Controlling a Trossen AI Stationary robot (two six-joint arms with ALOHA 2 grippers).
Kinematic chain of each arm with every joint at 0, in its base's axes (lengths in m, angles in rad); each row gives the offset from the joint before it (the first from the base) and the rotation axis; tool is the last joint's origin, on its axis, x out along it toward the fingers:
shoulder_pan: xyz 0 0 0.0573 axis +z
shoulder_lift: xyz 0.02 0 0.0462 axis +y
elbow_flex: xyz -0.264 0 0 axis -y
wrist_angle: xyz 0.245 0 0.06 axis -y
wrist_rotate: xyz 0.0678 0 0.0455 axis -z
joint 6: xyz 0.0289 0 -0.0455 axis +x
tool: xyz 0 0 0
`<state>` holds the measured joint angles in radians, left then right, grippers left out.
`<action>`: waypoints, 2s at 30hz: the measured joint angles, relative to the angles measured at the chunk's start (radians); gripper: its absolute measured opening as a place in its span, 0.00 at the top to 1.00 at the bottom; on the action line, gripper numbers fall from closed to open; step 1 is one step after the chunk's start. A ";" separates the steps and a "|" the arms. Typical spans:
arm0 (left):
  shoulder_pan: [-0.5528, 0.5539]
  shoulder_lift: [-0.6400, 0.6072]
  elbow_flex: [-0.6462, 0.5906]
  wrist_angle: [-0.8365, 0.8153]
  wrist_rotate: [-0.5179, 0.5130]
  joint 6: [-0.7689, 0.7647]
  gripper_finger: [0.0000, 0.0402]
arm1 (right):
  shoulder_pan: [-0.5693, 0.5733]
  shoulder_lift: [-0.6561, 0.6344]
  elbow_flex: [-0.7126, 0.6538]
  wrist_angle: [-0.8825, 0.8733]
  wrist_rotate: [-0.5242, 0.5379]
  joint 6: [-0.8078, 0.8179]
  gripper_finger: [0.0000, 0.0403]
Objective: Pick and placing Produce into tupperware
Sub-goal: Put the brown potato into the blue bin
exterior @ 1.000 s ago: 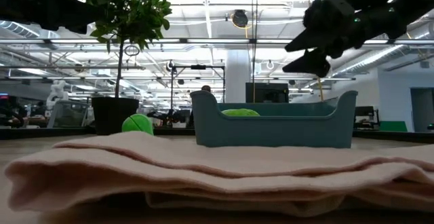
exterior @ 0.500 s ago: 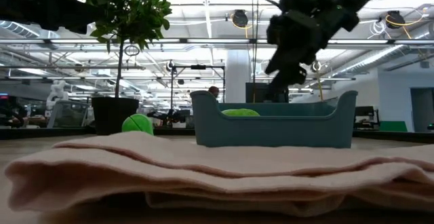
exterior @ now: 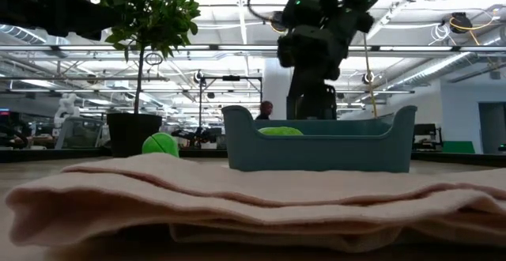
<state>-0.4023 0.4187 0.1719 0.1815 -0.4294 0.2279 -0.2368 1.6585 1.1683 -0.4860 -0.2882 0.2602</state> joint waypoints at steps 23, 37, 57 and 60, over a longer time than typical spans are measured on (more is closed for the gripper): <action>0.000 0.000 0.000 -0.054 0.000 0.002 0.92 | 0.029 0.186 0.119 -0.036 -0.031 0.026 0.12; 0.000 0.000 0.000 -0.054 0.000 0.015 0.92 | 0.069 0.187 0.118 0.016 0.006 0.081 0.12; 0.000 0.000 0.000 -0.061 0.000 0.013 0.92 | 0.095 0.303 0.121 0.030 0.021 0.076 0.12; 0.000 0.000 0.000 -0.068 0.000 0.012 0.92 | 0.095 0.304 0.120 0.034 0.021 0.069 0.15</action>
<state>-0.4023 0.4187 0.1719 0.1132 -0.4290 0.2401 -0.1417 1.9626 1.2879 -0.4519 -0.2677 0.3294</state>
